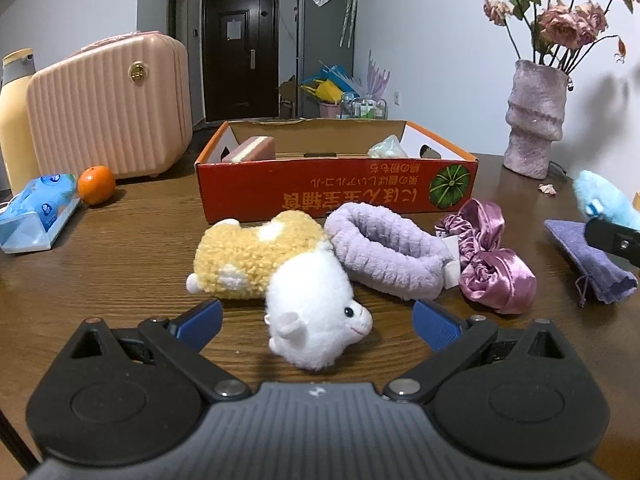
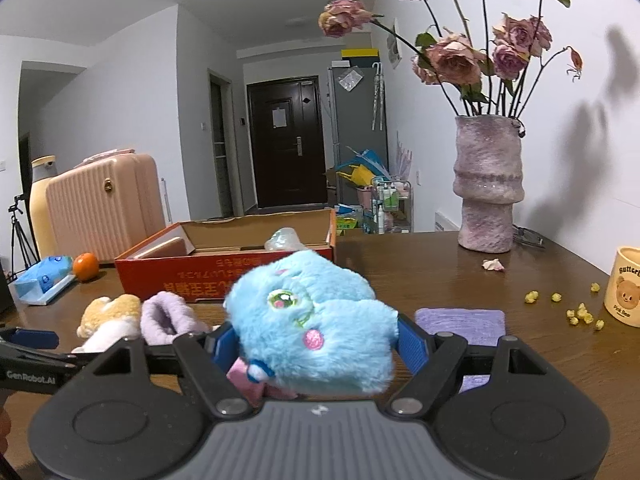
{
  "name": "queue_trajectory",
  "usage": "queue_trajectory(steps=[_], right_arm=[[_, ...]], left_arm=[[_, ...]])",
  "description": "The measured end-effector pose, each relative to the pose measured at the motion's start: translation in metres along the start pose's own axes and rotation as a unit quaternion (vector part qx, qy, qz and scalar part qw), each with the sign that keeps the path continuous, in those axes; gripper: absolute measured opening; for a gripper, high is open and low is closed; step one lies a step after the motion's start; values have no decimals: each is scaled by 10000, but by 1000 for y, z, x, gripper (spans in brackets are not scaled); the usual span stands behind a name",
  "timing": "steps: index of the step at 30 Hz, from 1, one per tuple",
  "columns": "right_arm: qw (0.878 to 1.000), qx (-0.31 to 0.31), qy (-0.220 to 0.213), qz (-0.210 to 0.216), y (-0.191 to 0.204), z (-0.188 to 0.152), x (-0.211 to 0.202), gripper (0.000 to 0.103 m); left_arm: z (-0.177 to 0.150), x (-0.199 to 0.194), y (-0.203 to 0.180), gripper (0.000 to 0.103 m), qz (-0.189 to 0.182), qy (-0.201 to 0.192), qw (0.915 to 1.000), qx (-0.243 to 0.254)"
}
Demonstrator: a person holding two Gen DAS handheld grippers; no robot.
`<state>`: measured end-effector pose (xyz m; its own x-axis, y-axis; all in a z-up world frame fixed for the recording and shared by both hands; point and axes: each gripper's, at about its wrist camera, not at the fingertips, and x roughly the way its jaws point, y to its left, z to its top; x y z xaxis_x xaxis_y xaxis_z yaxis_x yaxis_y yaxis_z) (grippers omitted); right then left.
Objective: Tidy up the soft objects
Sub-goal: 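Grasp the yellow-white lamb plush with the left gripper while the right holds the blue plush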
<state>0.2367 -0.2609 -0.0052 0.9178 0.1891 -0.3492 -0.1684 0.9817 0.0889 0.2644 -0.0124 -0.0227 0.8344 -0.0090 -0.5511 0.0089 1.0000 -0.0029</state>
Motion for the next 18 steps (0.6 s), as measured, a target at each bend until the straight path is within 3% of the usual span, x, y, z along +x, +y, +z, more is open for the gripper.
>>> queue_trajectory(steps=[14,18], right_arm=[[9998,42,157,-137,-12,-3,10,77],[9996,39,227,-164,-12,-5,13,77]], left_arm=[[13,39,12,103,420,315,9979,-377],[13,44,14,95,460,395,9974,-395]])
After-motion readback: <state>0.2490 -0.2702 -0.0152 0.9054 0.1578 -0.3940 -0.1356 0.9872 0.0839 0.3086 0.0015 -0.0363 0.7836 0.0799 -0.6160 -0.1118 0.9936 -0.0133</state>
